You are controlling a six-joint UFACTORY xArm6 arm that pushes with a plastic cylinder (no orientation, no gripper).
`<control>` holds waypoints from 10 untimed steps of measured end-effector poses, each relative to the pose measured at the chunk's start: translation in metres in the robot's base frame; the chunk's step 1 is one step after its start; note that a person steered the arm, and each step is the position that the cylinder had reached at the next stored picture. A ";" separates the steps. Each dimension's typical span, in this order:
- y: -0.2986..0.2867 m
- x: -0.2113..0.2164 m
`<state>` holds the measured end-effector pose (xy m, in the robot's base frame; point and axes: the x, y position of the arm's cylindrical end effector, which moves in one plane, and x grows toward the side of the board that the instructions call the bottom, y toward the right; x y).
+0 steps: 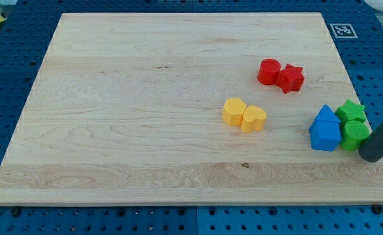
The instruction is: Slightly separate the blue cube from green circle
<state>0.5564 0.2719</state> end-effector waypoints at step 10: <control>-0.035 -0.003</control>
